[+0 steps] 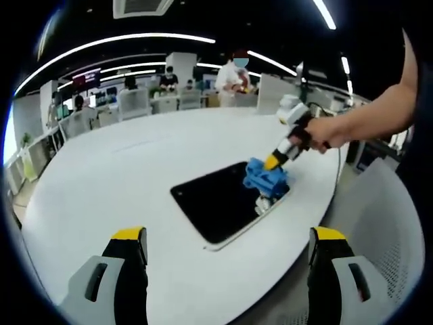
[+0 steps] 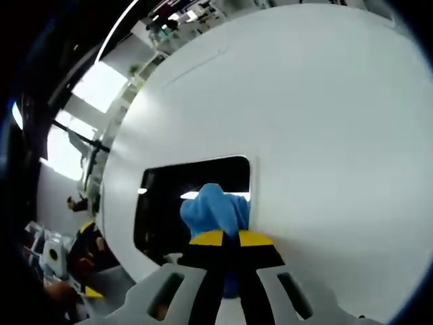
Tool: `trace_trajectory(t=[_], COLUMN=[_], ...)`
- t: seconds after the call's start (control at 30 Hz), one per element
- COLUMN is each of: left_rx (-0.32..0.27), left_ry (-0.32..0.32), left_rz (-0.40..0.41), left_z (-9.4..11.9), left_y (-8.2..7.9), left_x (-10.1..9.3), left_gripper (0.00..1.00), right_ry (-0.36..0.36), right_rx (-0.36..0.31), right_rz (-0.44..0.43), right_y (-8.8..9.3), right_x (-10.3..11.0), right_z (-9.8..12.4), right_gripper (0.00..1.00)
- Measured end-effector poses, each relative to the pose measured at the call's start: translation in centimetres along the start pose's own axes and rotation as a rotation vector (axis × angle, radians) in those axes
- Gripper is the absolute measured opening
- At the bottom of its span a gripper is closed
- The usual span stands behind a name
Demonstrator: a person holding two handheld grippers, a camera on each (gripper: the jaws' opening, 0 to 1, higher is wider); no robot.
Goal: Wipe the mirror surface with the cleaning cloth until all visible marks leave the cleaned area.
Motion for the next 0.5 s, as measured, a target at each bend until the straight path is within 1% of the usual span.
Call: trace_trajectory(t=[0.17,0.27,0.5], left_rx=[-0.008,-0.002,-0.005], left_ry=[-0.006,-0.002,-0.002], left_rz=[0.006,0.005,0.007], left_z=[0.1,0.0,0.0], left_y=[-0.1,0.0,0.1], left_x=[0.1,0.1,0.3], left_gripper=[1.0,1.0,1.0], right_ry=[0.003,0.003,0.002], right_rx=[-0.007,-0.012,-0.015], right_rz=[0.0,-0.005,-0.003], right_y=[-0.9,-1.4,-2.8], right_x=[-0.1,-0.1,-0.5], right_z=[-0.3,-0.3,-1.0], right_gripper=[0.0,0.0,0.0])
Point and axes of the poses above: the point that each gripper's makers call its tool centre point, and the gripper's own axes: z roughly backward along the fingers, x roughly to its left, y roughly out of its underside, the point moved 10 cm from there along z, roughly backward along the fingers, and after that the axes turned 1 degree about z, right-handed, at the moved point
